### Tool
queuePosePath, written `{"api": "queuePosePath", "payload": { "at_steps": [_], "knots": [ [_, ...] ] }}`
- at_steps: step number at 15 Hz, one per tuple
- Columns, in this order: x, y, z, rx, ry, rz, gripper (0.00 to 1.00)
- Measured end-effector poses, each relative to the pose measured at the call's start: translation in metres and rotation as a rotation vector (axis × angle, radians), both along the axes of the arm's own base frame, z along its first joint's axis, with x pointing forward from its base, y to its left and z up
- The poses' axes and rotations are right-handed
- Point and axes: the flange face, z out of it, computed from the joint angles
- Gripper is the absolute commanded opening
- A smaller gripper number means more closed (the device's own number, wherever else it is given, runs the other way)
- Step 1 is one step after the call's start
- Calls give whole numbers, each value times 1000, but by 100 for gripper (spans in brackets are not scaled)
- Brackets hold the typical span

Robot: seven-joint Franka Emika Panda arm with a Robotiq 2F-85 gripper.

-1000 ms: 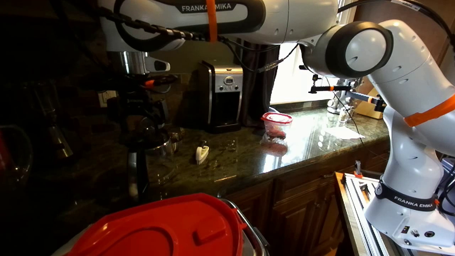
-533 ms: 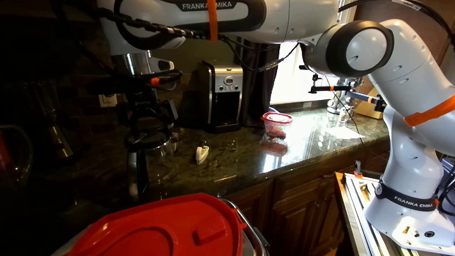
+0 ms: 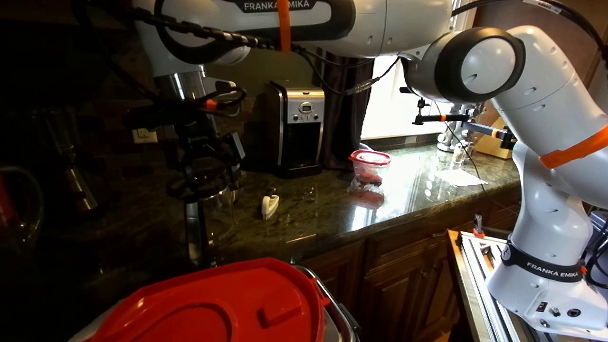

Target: Pick up the black lid and put it on the coffee jug

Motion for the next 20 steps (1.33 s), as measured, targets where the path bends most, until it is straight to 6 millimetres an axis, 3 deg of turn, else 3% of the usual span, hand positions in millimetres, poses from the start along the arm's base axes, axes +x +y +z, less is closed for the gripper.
{"api": "queuePosePath", "payload": {
  "at_steps": [12,20],
  "knots": [
    [4,-19,-9,39,46,-47,100],
    [12,-9,37,112,-145,63,100]
  ]
}}
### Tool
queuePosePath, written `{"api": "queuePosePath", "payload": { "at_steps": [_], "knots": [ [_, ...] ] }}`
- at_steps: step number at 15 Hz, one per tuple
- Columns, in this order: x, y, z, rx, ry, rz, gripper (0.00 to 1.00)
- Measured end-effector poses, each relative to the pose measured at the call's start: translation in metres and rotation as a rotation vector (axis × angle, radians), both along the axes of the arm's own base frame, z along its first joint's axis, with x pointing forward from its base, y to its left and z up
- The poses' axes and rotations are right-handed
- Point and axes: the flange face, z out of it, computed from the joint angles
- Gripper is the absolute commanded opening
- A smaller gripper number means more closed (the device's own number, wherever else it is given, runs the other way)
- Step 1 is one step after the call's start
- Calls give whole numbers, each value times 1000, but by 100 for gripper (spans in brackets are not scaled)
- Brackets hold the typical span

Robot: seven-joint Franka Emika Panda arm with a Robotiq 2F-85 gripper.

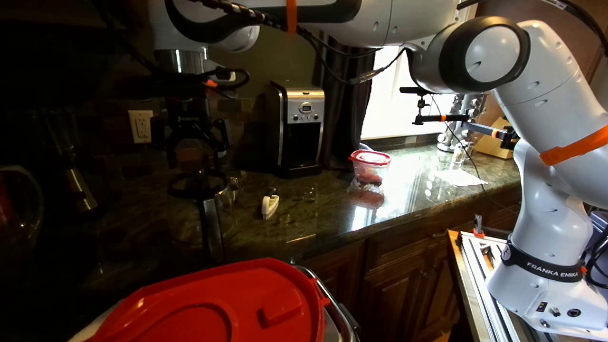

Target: Pick up the black lid and put it on the coffee jug

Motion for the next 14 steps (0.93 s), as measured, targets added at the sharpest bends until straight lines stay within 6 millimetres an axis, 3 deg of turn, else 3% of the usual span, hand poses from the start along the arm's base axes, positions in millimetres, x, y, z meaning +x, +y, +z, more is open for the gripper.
{"api": "queuePosePath", "payload": {
  "at_steps": [6,14],
  "knots": [
    [0,5,7,49,-165,148,100],
    [-5,5,6,51,-168,160,100]
  ]
}}
